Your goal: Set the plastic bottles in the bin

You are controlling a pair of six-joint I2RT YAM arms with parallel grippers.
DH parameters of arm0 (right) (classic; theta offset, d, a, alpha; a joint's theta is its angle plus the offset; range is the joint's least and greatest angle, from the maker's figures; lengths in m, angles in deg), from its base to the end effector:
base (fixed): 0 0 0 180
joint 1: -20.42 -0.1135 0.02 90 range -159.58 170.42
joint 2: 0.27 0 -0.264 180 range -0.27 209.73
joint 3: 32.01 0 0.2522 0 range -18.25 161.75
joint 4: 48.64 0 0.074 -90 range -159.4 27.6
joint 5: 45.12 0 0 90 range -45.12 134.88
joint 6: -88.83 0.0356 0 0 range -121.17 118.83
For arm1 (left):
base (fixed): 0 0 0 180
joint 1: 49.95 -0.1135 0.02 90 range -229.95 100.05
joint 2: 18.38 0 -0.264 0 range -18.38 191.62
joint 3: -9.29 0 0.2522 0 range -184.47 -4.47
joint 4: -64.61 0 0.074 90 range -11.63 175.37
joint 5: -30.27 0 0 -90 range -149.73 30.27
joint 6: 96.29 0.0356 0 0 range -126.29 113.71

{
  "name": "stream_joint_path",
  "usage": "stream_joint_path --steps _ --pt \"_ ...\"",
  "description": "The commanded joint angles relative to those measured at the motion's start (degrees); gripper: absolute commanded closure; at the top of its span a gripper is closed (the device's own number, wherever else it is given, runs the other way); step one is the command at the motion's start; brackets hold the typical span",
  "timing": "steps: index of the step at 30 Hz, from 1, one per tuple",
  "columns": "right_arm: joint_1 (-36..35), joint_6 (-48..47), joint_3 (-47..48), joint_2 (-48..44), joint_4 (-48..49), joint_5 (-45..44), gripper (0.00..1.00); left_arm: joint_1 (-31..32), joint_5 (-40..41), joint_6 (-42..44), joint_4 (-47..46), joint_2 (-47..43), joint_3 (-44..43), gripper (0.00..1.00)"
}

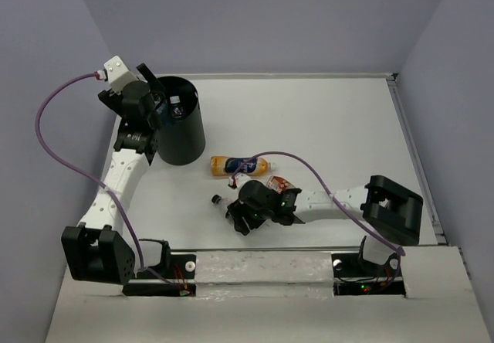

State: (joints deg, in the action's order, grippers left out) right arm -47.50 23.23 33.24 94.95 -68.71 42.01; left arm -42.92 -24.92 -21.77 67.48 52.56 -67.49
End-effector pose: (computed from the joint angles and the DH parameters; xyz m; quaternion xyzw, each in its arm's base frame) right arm 0.1268 0.3078 0.1664 -0.3404 0.8757 0.2301 0.2536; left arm 0.2881 -0.0151 0.3940 -0.2647 0.6393 0.0669 0.7189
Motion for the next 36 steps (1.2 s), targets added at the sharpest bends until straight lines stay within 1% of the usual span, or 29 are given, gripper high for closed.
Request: stream_joint_path --steps 1,3,4,5,6,7,8,9,10,11,12,14,15,17,18,19,22,25,26,29,30,32,33,34,35,36 --pt "-1.07 0.91 1.96 -4.06 1.65 -2.93 0.42 -0.08 -3.51 -1.56 -1.25 -4.57 -2.36 0.01" --pt "-1.60 1.00 1.52 -6.79 1.03 -3.28 0.45 0.00 -5.62 -2.70 1.04 -6.94 -4.12 0.01" --pt "-1.60 1.17 1.25 -8.37 0.86 -3.54 0.46 0.09 -8.50 -3.32 3.84 -7.74 -4.56 0.01" --pt "-1.60 1.26 0.55 -11.78 0.77 -3.37 0.50 0.35 -10.44 -4.89 5.43 -9.66 -5.00 0.01" --pt "-1.60 1.35 0.11 -13.64 0.68 -3.37 0.51 0.53 -13.42 -5.95 6.93 -10.72 -4.83 0.01" --pt "-1.60 1.35 -0.33 -15.57 0.68 -3.54 0.51 0.79 -19.98 -6.74 8.42 -11.78 -4.48 0.01" --pt "-1.60 1.26 -1.11 -19.51 0.07 -3.80 0.52 1.32 -22.56 -8.23 10.87 -12.83 -3.95 0.01" --pt "-1.60 1.26 -1.38 -21.29 -0.20 -4.33 0.53 2.80 -25.46 -9.03 13.33 -15.02 -2.56 0.01" --pt "-1.60 1.00 -1.65 -23.13 -0.46 -4.59 0.53 3.51 -32.10 -9.91 16.23 -16.08 -1.67 0.01" --pt "-1.60 0.91 -1.82 -24.89 -1.16 -4.77 0.53 4.22 -35.22 -10.78 17.13 -18.70 -0.53 0.01" --pt "-1.60 0.65 -1.83 -28.13 -1.60 -5.99 0.54 6.22 -41.08 -12.79 18.44 -20.21 2.26 0.01" --pt "-1.60 -0.05 -1.30 -30.78 -2.57 -8.02 0.54 8.69 -44.98 -14.74 19.15 -23.80 6.13 0.01" --pt "-1.60 -0.49 -1.12 -32.54 -2.75 -9.85 0.54 11.58 -47.44 -16.49 19.85 -24.78 7.29 0.01" --pt "-1.60 -1.63 -0.42 -33.52 -3.53 -11.88 0.54 14.58 -48.77 -18.17 20.30 -26.28 8.96 0.01" --pt "-1.60 -1.99 0.54 -33.87 -3.80 -13.72 0.54 16.16 -50.96 -20.18 19.78 -27.25 10.71 0.01" --pt "-1.60 -2.25 0.90 -33.87 -3.80 -14.61 0.55 18.79 -52.02 -20.98 18.90 -27.43 11.34 0.01" --pt "-1.60 -2.69 2.21 -34.05 -3.98 -16.46 0.55 23.01 -52.48 -22.74 18.02 -27.52 12.66 0.01" --pt "-1.60 -3.04 3.36 -33.78 -3.98 -17.16 0.55 25.40 -52.03 -23.36 16.09 -27.08 13.72 0.01" --pt "-1.60 -3.05 3.62 -33.44 -3.80 -17.34 0.55 27.23 -52.03 -23.45 15.65 -25.86 14.15 0.01" --pt "-1.60 -3.13 4.50 -32.91 -3.45 -17.43 0.55 30.67 -48.97 -23.36 14.68 -22.44 14.68 0.01" --pt "-1.60 -3.13 4.59 -32.91 -3.28 -17.52 0.55 33.03 -47.74 -23.36 14.33 -21.64 14.95 0.01" --pt "-1.60 -2.96 4.42 -32.99 -2.84 -17.69 0.55 34.80 -44.50 -23.88 12.75 -19.97 15.38 0.01" --pt "-1.60 -2.78 4.33 -32.99 -2.75 -17.52 0.55 35.77 -44.04 -24.41 11.70 -19.70 15.74 0.04" --pt "-1.60 -2.61 4.07 -33.08 -2.66 -17.34 0.55 35.95 -44.12 -24.94 8.29 -19.61 16.00 0.07" --pt "-1.60 -2.35 3.80 -33.08 -2.31 -17.25 0.55 36.04 -44.12 -25.47 6.61 -19.43 16.35 0.15" --pt "-1.60 -2.08 3.10 -33.26 -2.05 -17.51 0.55 36.21 -44.04 -26.60 3.98 -19.26 16.88 0.21"
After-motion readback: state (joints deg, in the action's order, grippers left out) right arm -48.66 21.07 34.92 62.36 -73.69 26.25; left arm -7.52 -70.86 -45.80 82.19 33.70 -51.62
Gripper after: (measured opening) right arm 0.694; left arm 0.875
